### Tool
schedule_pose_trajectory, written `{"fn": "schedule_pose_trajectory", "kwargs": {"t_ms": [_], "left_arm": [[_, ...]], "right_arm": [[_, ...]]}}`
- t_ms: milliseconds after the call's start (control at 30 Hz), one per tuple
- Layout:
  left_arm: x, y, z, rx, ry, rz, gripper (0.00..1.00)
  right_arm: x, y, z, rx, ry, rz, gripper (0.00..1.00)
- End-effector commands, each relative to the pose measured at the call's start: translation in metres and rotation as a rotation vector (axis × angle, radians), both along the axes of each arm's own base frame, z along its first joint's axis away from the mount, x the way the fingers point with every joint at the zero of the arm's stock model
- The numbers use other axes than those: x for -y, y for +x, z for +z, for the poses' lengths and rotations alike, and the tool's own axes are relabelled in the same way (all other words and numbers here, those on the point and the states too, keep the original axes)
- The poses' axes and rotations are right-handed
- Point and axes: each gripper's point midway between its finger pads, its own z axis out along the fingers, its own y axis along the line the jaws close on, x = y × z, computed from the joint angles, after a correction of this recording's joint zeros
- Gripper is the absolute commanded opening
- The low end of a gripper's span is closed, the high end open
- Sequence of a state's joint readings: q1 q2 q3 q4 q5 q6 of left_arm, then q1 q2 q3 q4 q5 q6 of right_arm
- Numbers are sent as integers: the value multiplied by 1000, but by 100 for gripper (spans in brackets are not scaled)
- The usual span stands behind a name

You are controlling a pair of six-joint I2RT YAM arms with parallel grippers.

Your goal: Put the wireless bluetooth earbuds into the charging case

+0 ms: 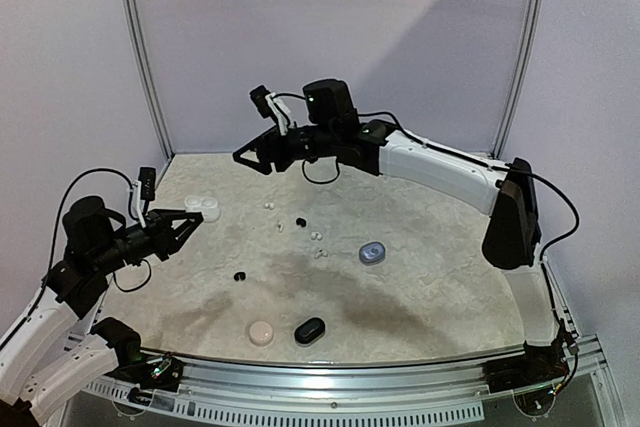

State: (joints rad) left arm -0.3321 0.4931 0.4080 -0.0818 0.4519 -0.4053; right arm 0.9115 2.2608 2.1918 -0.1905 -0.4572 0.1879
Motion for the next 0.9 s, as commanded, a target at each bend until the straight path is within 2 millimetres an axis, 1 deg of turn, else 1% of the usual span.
{"fn": "schedule_pose_trajectory", "kwargs": {"t_ms": [0, 33, 67, 100, 167, 200, 233, 267, 300, 333, 400, 433, 467, 533, 567, 633, 667, 733, 867], "left_arm": [[-25, 17, -16, -36, 18, 167, 0], [-27, 18, -18, -35, 27, 179, 0], [-29, 18, -18, -29, 35, 188, 0], [-30, 19, -19, -28, 40, 193, 0], [-31, 19, -20, -24, 45, 200, 0], [-31, 19, -21, -23, 46, 201, 0], [-31, 19, -21, -23, 47, 200, 0], [-32, 19, -21, -19, 46, 202, 0], [-31, 19, -21, -19, 46, 201, 0], [-32, 19, -21, -16, 46, 202, 0], [-31, 19, -21, -12, 42, 199, 0], [-31, 19, -21, -10, 41, 199, 0], [-31, 19, -22, -9, 39, 199, 0], [-31, 19, -21, -6, 35, 199, 0], [-31, 19, -21, -6, 32, 197, 0], [-30, 19, -21, -6, 29, 195, 0], [-30, 19, -21, -6, 27, 197, 0], [-30, 19, -20, -4, 24, 197, 0], [-31, 19, -20, 2, 20, 201, 0]], "right_arm": [[8, 82, -74, -69, -84, -375, 64], [9, 93, -82, -72, -85, -415, 64], [10, 103, -94, -85, -87, -451, 64], [9, 113, -113, -98, -95, -481, 64], [8, 130, -121, -127, -53, -533, 64], [5, 134, -122, -131, -30, -539, 64], [6, 142, -136, -144, -28, -581, 64], [4, 147, -143, -148, -13, -598, 63], [3, 152, -145, -157, 11, -611, 63], [3, 156, -158, -179, 25, -630, 63], [3, 163, -169, -206, 64, -659, 63], [4, 165, -181, -224, 63, -681, 62], [5, 169, -182, -240, 93, -699, 61], [5, 174, -191, -259, 117, -728, 60], [6, 175, -202, -274, 118, -745, 59], [9, 179, -213, -291, 122, -777, 58], [9, 179, -222, -308, 126, -782, 56], [9, 179, -230, -338, 134, -784, 55], [3, 171, -251, -425, 123, -774, 51]]}}
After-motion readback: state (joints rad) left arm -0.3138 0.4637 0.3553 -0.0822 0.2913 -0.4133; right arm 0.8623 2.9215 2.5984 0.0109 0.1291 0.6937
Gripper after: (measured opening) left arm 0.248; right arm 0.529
